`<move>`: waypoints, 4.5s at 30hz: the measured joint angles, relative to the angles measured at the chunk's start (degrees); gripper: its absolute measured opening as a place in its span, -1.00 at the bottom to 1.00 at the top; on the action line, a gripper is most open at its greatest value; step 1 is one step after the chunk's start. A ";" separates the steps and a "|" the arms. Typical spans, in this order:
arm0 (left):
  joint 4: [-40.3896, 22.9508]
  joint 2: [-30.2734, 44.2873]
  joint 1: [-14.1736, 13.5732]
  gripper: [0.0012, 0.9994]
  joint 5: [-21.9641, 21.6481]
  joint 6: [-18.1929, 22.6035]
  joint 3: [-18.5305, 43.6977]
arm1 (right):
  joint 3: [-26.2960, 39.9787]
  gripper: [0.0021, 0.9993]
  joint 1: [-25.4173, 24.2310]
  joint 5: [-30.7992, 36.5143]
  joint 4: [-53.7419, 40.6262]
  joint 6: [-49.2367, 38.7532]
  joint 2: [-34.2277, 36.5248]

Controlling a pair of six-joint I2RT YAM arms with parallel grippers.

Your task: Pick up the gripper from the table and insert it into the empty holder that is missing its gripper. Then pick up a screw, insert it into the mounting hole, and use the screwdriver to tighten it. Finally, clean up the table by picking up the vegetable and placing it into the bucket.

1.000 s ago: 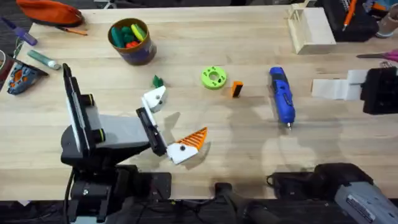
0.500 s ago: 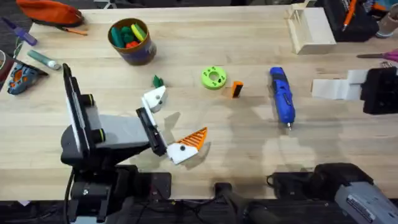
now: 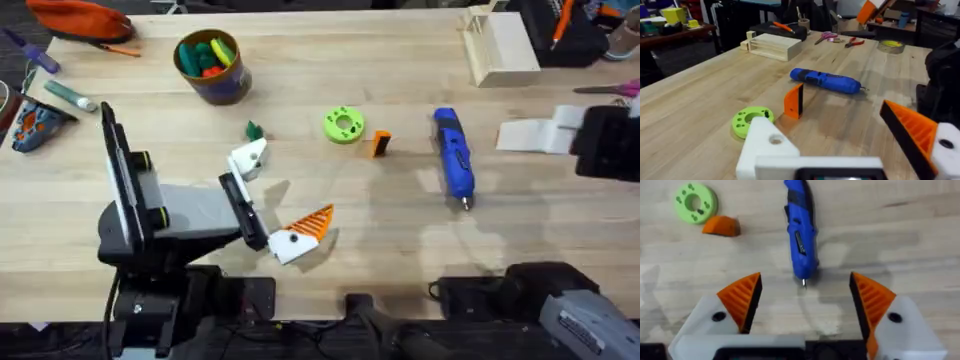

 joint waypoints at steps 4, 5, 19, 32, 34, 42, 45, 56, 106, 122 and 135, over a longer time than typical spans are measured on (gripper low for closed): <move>0.00 -0.02 0.00 0.97 0.00 0.00 0.00 | 2.47 0.99 3.08 0.15 -2.23 4.22 5.67; 0.00 -0.02 0.00 0.97 0.02 0.01 0.00 | 3.19 0.99 4.13 0.43 -2.35 5.30 7.05; 0.00 -0.02 0.00 0.97 0.00 0.00 0.00 | 15.18 0.99 28.03 6.50 -4.31 20.17 26.75; 0.00 0.00 0.00 0.97 0.02 0.02 0.00 | 21.75 0.99 33.70 7.37 -1.25 27.74 43.01; 0.00 -0.01 0.00 0.97 0.02 0.02 0.00 | 21.75 0.99 33.70 7.37 -1.00 28.27 44.39; 0.00 -0.02 0.00 0.97 0.02 0.02 0.00 | 21.77 0.99 33.70 7.52 0.64 31.95 49.91; 0.00 -0.02 0.00 0.97 0.02 0.02 0.00 | 21.77 0.99 33.72 7.57 1.92 32.57 51.50; -0.01 -0.02 0.00 0.97 0.02 0.02 0.00 | 21.77 0.86 33.88 7.74 5.37 33.14 55.50; 0.00 -0.02 0.00 0.97 0.02 0.02 0.00 | 20.98 -0.66 33.85 6.27 7.47 32.03 56.39; 0.00 -0.02 0.00 0.97 0.00 0.02 0.00 | 20.98 -0.95 33.84 6.17 7.47 32.03 56.39; 0.00 -0.02 0.00 0.97 0.02 0.02 0.00 | 20.48 -0.97 32.59 5.95 7.45 32.02 46.45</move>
